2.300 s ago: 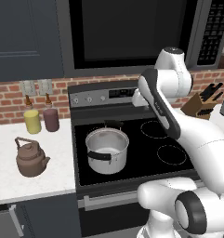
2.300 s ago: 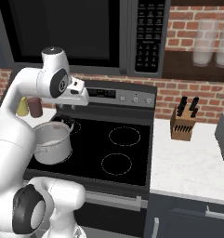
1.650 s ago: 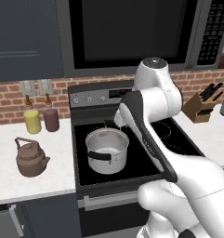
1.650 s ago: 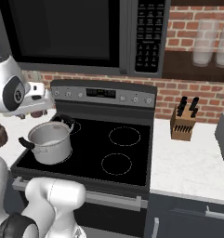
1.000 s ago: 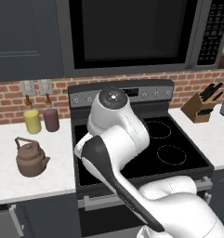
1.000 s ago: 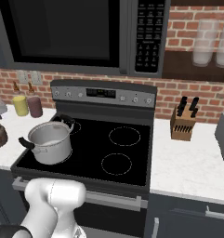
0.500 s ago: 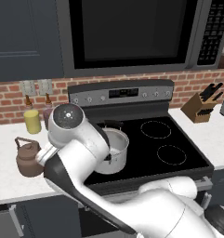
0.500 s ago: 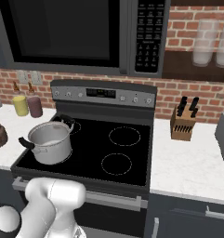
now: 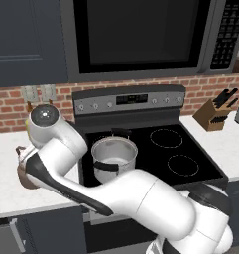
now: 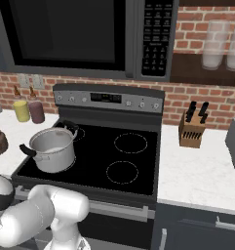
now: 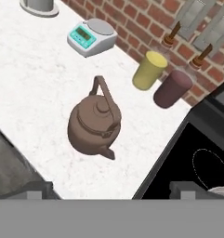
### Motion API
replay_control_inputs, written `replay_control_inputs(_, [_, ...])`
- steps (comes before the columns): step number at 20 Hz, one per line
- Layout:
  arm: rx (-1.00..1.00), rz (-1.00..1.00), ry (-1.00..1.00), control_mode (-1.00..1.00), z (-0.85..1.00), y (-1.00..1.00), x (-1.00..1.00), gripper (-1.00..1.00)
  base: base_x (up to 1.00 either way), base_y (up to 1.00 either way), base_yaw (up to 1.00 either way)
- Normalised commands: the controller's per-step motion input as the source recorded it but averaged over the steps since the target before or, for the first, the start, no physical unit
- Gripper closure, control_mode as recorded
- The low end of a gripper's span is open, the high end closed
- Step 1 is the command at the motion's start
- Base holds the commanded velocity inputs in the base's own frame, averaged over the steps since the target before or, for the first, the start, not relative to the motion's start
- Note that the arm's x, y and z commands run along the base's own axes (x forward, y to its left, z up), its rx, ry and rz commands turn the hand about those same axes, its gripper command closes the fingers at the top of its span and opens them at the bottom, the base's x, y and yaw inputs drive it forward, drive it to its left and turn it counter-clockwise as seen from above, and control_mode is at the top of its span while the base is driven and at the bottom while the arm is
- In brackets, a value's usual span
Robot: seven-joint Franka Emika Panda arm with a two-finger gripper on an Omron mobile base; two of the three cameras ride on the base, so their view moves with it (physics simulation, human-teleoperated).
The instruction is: Pick the kettle from the counter and place it on a stove burner. Then turn the burner on.
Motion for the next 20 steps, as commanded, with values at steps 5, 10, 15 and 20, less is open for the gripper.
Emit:
replay_control_inputs(5, [0.0, 0.01, 0.1, -1.0, -0.26, 0.01, 0.18, -1.0, 0.0, 0.0, 0.0])
replay_control_inputs(10, [0.0, 0.0, 0.03, -1.0, -0.52, 0.0, 0.19, -1.0, 0.0, 0.0, 0.0])
replay_control_inputs(15, [0.0, 0.0, 0.0, -1.0, -0.05, 0.0, 0.12, -1.0, 0.0, 0.0, 0.0])
replay_control_inputs(20, [0.0, 0.0, 0.0, -1.0, -0.13, 0.0, 0.17, -1.0, 0.0, 0.0, 0.0])
